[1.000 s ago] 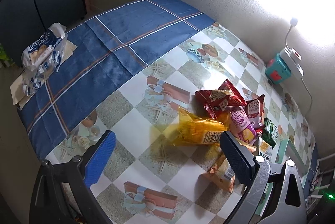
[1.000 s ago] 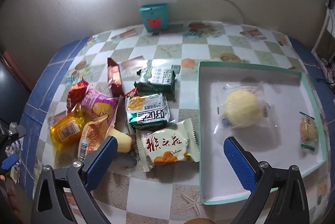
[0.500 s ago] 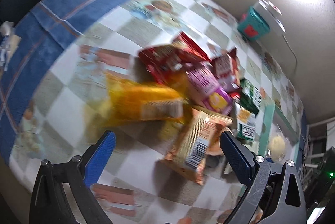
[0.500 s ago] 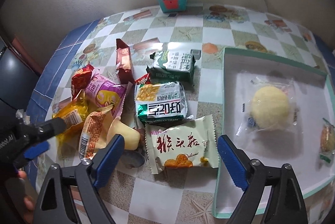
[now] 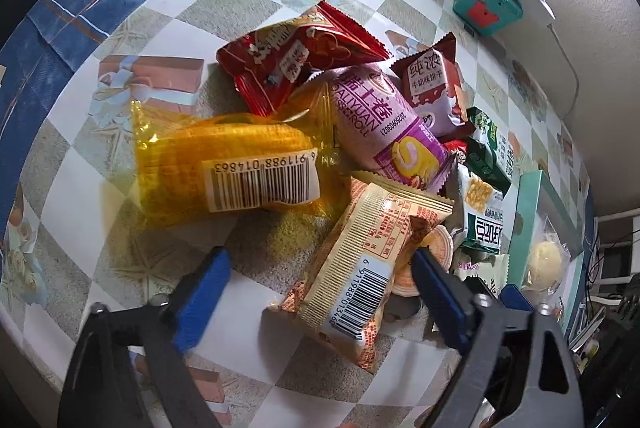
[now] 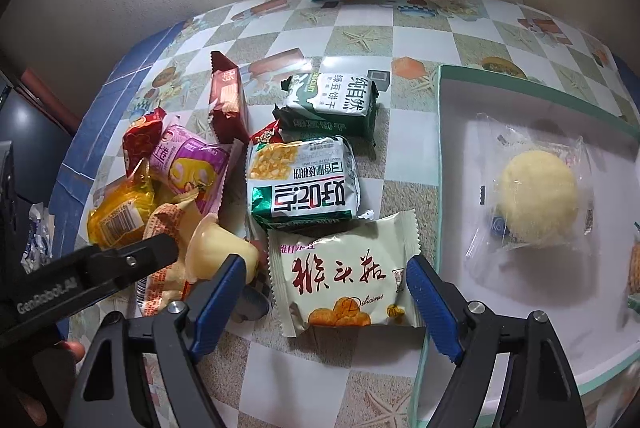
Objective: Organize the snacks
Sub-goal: 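Grasp the cream red-text packet with the right tool while the left grasps the orange-striped packet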
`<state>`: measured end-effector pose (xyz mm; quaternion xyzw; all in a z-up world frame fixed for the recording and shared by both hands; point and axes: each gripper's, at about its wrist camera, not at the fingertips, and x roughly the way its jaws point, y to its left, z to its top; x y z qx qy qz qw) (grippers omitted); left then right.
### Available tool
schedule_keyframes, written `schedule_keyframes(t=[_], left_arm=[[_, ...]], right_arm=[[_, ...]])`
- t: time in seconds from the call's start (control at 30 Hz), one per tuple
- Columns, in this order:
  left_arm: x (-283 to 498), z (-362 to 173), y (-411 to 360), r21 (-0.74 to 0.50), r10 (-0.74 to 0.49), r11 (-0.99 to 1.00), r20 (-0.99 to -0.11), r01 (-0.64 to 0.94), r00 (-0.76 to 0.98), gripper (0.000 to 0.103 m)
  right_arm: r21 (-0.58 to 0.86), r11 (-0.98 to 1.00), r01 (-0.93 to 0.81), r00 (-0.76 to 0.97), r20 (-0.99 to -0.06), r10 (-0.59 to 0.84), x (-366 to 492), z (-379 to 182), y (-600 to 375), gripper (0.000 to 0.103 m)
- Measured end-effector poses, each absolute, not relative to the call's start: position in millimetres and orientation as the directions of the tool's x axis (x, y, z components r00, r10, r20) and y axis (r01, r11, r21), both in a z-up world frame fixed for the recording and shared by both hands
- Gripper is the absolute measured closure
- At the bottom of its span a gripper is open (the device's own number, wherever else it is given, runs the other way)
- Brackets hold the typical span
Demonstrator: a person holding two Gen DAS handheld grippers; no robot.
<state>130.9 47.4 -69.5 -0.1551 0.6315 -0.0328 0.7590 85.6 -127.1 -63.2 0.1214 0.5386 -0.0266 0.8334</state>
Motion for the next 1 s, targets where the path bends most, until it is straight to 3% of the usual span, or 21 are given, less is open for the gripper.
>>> schedule_keyframes(t=[0.4,0.57,1.0], left_arm=[[133.5,-83.3,41.8,-0.294,-0.262,0.941,-0.946,-0.167,0.192,0.025],[135.3,-82.7,46.5,-0.287,-0.248,0.938,-0.948,-0.195,0.201,0.037],[136.5,-83.7,51.0,-0.273,-0.235,0.943,-0.951,-0.191,0.2,0.039]], right_arm=[[0.206,0.967,0.147,0.402,-0.906,0.132,86.4,-65.5,-124.6,0.019],[0.167,0.975,0.146,0.385,-0.917,0.1,87.8,-69.6,-122.7,0.027],[0.094,0.986,0.138,0.377,-0.926,0.035,88.8,-74.7,-120.2,0.03]])
